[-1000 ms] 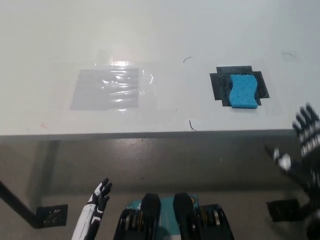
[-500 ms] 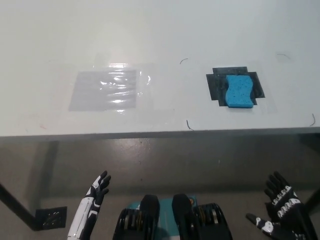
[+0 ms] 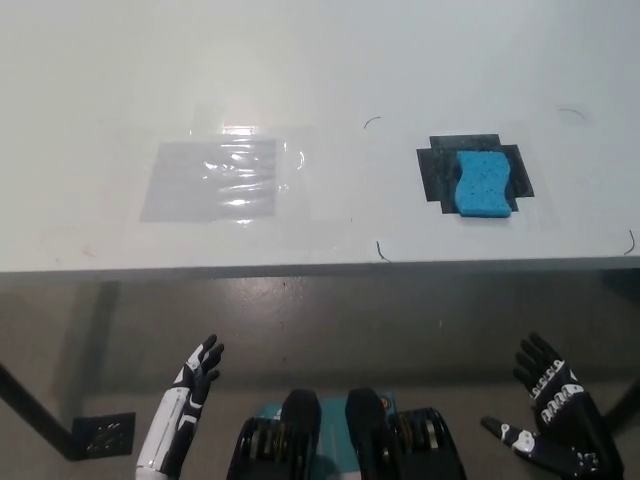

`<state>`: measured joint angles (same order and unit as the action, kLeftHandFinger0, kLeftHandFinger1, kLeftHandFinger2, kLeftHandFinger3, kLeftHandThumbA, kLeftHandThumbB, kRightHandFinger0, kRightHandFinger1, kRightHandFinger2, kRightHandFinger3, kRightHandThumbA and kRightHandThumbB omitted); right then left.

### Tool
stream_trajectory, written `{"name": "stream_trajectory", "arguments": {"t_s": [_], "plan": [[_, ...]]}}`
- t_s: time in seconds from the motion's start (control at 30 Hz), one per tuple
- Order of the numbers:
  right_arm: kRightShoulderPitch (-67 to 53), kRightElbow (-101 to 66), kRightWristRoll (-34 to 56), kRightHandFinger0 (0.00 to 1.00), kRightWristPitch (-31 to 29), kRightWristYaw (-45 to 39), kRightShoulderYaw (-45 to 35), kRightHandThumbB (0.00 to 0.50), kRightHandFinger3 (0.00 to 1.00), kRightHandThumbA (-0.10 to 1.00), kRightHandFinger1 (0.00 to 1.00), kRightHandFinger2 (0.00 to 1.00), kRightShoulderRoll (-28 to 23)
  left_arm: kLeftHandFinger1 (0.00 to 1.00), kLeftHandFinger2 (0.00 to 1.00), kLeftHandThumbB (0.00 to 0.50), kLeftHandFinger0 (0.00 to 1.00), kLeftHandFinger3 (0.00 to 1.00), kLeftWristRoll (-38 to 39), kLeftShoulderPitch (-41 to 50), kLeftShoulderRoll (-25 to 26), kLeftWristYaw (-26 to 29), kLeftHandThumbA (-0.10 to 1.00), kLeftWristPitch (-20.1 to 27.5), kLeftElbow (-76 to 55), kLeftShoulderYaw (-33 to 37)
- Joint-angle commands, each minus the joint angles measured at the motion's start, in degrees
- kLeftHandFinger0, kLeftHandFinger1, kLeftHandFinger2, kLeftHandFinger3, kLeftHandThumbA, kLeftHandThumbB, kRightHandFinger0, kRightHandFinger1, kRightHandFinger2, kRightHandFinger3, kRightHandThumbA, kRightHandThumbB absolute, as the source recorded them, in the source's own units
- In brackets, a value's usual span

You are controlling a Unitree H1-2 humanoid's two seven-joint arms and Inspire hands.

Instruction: A soft sponge is kept on the balc marked spot on the table infront of the robot and it uses its right hand fist to press down on it and drrags it across the table in a back and forth manner twice to clean it

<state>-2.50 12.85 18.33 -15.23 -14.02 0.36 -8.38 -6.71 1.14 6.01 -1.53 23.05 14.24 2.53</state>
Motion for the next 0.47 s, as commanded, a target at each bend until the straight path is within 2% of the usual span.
{"name": "stream_trajectory", "arguments": {"t_s": [0.0,0.1,0.2,0.43], "plan": [[0.98,-0.48,-1.01,1.00,-2.60,-2.36,0.00,0.225,1.00,1.00,1.00,1.00,-0.99,1.00,1.00,0.026,1.00,1.00,-0.28,-0.57,0.23,-0.08,1.00,0.35,-1.65,0.24],[1.30,-0.61,-1.63,1.00,-2.22,-2.52,0.09,0.216,1.00,1.00,1.00,1.00,-1.08,1.00,1.00,0.025,1.00,1.00,-0.06,-0.74,0.31,-0.16,1.00,0.77,-1.55,0.19],[1.33,-0.94,-1.77,1.00,-1.40,-2.86,0.12,0.177,1.00,1.00,1.00,1.00,-1.15,1.00,1.00,0.029,1.00,1.00,-0.05,-0.69,0.34,-0.22,1.00,0.01,-1.99,0.14],[1.47,-1.57,-2.40,1.00,-0.36,-2.98,0.18,0.165,1.00,1.00,1.00,1.00,-1.34,1.00,1.00,0.028,1.00,1.00,-0.34,-1.14,0.29,0.11,1.00,0.75,-1.29,0.09]]}}
